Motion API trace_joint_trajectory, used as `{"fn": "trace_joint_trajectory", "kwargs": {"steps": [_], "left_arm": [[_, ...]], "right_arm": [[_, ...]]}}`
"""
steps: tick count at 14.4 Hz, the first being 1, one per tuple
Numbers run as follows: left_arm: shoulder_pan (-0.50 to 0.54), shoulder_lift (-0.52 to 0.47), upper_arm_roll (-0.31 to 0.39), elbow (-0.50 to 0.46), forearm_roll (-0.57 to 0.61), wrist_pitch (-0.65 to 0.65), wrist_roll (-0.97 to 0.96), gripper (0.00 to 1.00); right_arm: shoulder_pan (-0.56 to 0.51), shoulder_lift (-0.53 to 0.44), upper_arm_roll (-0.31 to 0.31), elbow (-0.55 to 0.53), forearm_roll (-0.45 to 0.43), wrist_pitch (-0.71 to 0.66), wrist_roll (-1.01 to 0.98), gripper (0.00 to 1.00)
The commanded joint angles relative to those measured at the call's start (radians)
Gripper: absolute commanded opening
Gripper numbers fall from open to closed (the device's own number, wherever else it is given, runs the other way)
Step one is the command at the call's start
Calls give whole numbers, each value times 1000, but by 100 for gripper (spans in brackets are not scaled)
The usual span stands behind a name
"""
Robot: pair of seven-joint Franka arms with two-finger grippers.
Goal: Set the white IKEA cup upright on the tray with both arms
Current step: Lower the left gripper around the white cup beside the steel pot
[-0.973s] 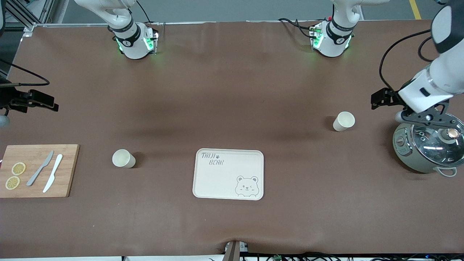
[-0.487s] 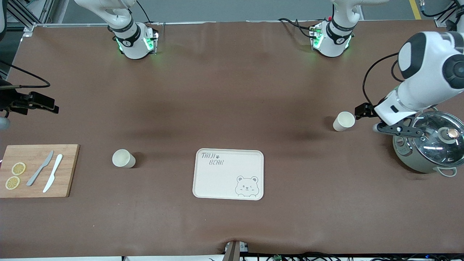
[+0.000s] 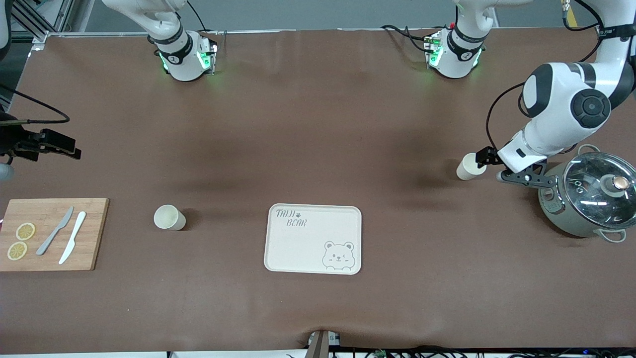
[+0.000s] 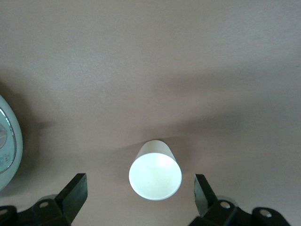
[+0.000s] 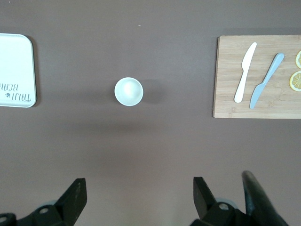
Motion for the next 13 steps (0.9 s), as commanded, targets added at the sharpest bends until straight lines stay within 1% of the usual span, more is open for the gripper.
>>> {"fn": "trace_joint_trajectory", "kwargs": {"steps": [1,4,5,7,9,13], "left_arm": [[34,-44,-4,-123,-18,128,33,100],[60,-31,-4,-215,-18,268,69,100],[66,-22,-4,-238,-18,307,82,100],[70,2,-4,-277,-18,387,91,100],[70,36,-3,-306,-18,462,93,100],[86,74,-4,-320,-18,513,119,100]], "right_arm": [[-16,29,11,17,13,24,1,100],[-4,38,9,4,-3,40,10,100],[-3,42,11,-16,-3,80,10,100],[-6,42,12,-100,0,184,-2,100],[5,53,13,-139,0,231,-4,100],[13,168,13,-142,-1,270,-4,100]]}}
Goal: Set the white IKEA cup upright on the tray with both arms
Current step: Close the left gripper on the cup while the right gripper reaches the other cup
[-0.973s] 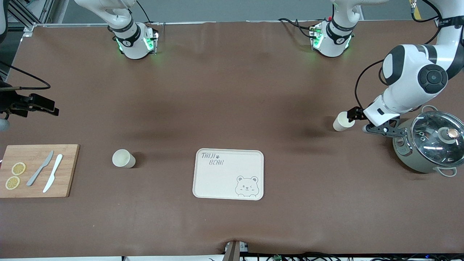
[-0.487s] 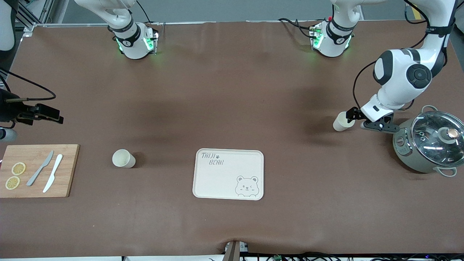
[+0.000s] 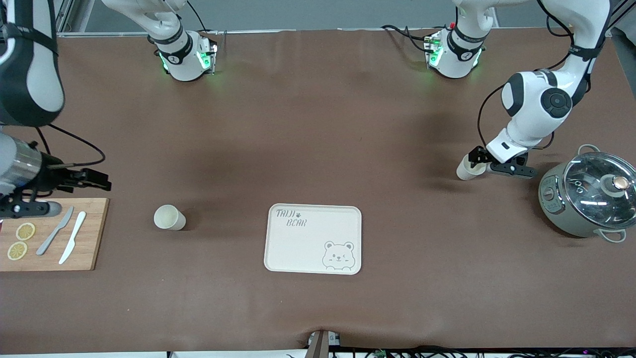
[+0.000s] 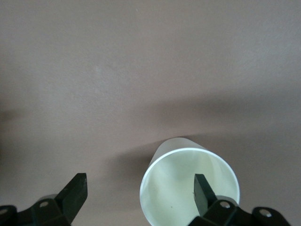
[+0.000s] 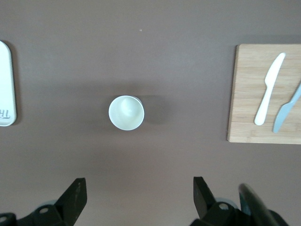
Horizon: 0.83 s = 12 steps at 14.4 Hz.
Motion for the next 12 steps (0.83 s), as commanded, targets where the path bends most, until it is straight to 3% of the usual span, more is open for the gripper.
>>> {"fn": "trace_joint_trajectory", "kwargs": {"steps": [1,4,5,6,7,12], "left_arm": [[28,16,-5,-10,-16,41,53,100],[38,31,-5,-13,-18,54,66,100],[44,26,-5,-20,-18,54,66,74],[52,17,-5,-36,-18,58,70,6],[66,14,-5,-43,-18,73,81,0],[69,14,-7,-93,-18,179,81,0]], "right_arm": [[10,81,1,1,-2,47,-1,100],[28,149,1,-1,-2,113,-1,100],[30,164,1,-1,-2,130,-1,100],[28,183,1,-5,2,156,-1,100],[28,194,1,-21,3,193,-1,100],[21,207,1,-97,-2,308,-80,100]]}}
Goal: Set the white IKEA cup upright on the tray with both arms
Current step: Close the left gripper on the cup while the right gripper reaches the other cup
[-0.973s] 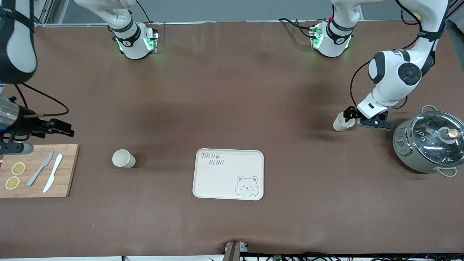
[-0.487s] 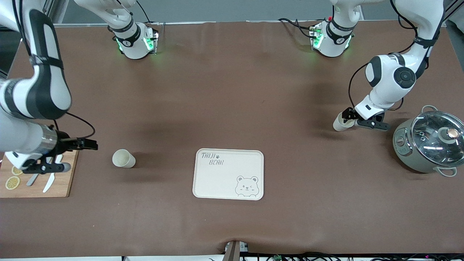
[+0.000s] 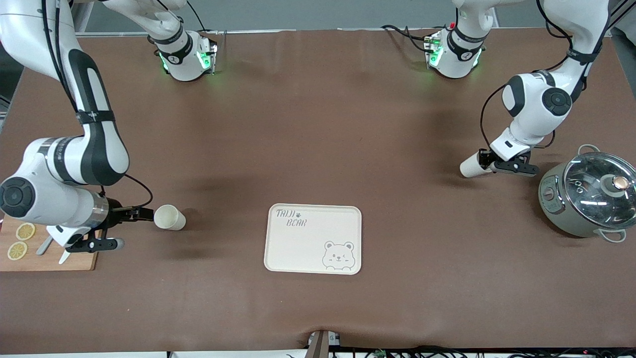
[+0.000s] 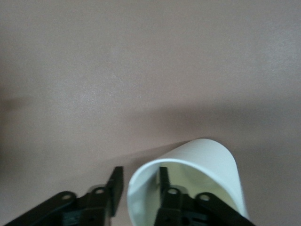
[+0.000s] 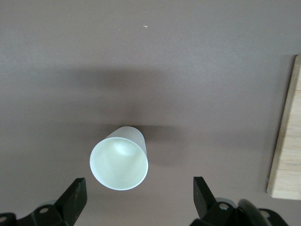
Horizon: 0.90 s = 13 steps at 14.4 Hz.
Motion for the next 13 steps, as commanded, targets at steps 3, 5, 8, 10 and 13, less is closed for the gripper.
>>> {"fn": "trace_joint_trajectory", "kwargs": {"steps": [3,5,8,10,13], "left_arm": [[8,-23,-7,-24,-18,31,26,0],[6,-28,-7,-20,-18,29,18,0],[-5,-29,-16,18,-18,19,-35,0],[-12,-25,-63,89,-18,-53,-121,0],[-43,0,-158,317,-18,-330,-329,0]], "right_arm": [[-46,11,1,-64,8,83,-124,100],[-46,11,1,-104,8,139,-131,100],[-43,27,1,-124,10,197,-129,100],[-40,34,3,-128,11,214,-129,100],[-38,38,3,-128,11,214,-129,100]]}}
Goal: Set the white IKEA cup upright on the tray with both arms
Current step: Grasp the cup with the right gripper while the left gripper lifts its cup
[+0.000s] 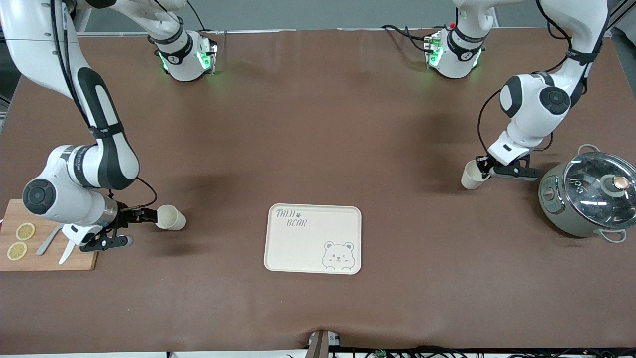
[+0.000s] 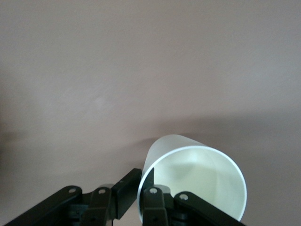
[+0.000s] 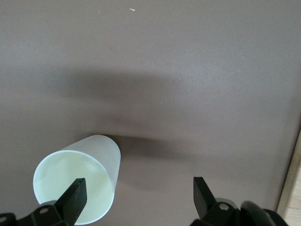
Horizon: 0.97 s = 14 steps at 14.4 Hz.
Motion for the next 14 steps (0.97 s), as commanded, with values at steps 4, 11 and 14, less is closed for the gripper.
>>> {"fn": "trace_joint_trajectory", "kwargs": {"steps": [4,11,14], "left_arm": [[-161,123,-68,461,-5,-444,-374,0],[-345,385,-64,926,31,-704,-664,0],[-415,462,-58,981,32,-704,-751,0]], "right_arm": [[0,18,3,-5,11,24,-16,100],[9,50,6,-7,11,26,-27,100],[10,62,11,-5,12,30,-30,100]]}}
